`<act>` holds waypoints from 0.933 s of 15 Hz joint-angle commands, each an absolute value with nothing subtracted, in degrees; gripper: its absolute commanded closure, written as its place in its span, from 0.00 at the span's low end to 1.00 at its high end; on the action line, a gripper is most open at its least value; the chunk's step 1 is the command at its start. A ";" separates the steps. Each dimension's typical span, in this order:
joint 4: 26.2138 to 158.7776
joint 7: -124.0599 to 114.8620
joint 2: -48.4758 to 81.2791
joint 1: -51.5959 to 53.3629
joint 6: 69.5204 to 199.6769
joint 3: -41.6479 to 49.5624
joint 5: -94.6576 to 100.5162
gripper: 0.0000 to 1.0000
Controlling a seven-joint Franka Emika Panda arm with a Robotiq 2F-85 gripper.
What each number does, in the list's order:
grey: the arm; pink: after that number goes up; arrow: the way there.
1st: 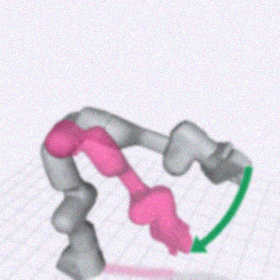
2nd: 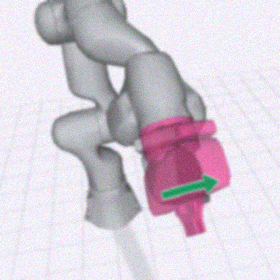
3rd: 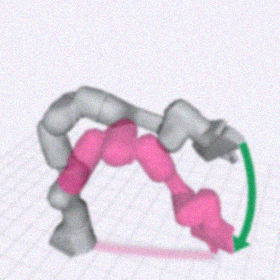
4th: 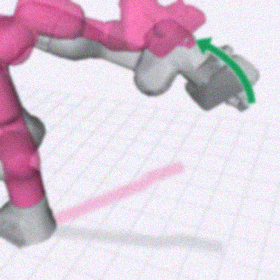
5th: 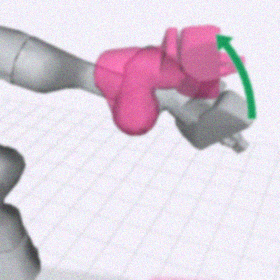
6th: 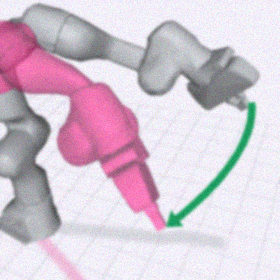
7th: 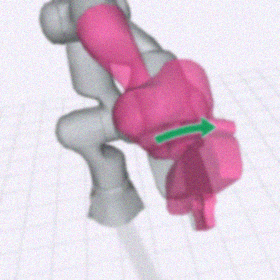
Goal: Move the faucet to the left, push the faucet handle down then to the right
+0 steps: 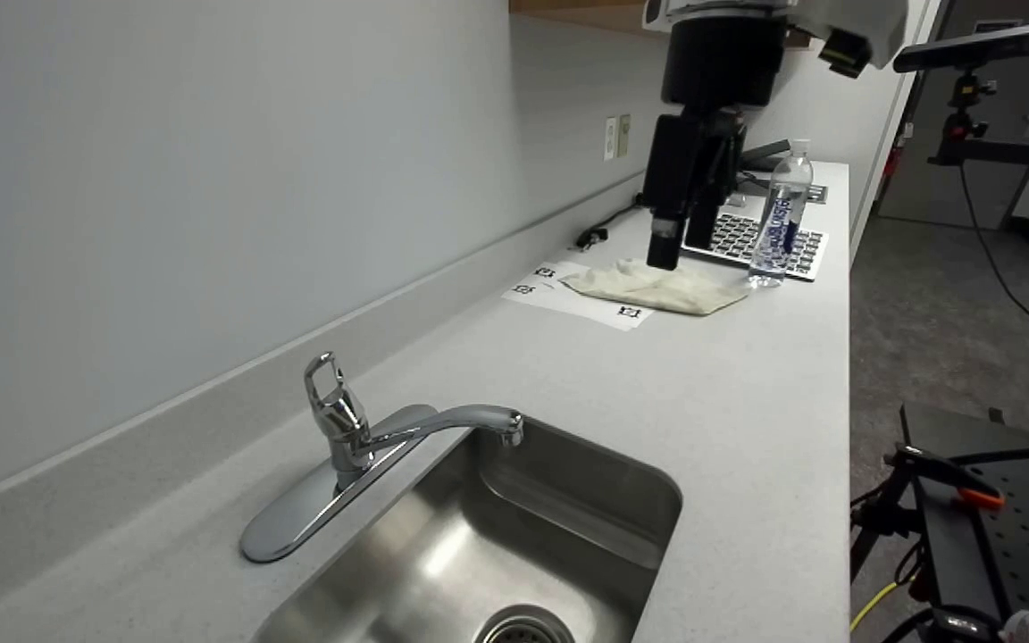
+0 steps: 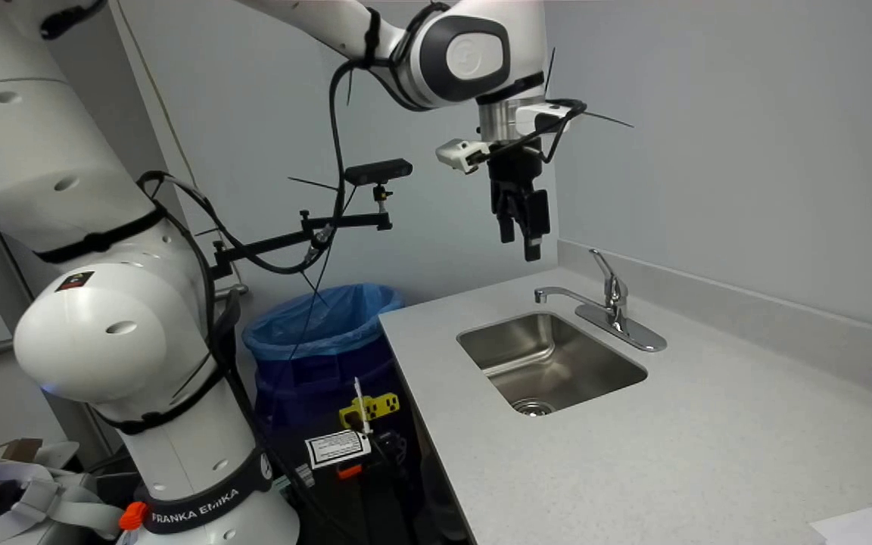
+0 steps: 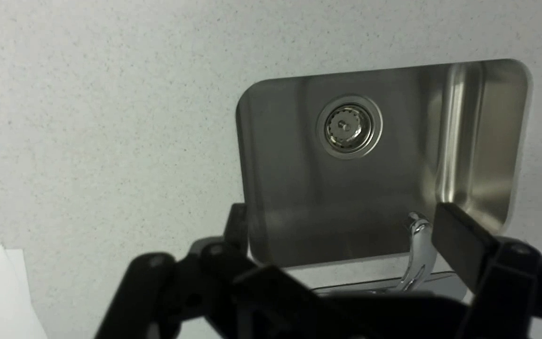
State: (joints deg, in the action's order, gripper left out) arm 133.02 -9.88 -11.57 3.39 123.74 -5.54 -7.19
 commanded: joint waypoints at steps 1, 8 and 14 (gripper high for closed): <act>128.45 -9.83 -4.71 3.47 125.99 -5.94 -2.98 0.00; 124.87 -11.38 -0.50 3.69 125.73 -4.76 -0.18 0.00; 124.03 -12.23 0.51 3.70 126.33 -4.68 0.49 0.00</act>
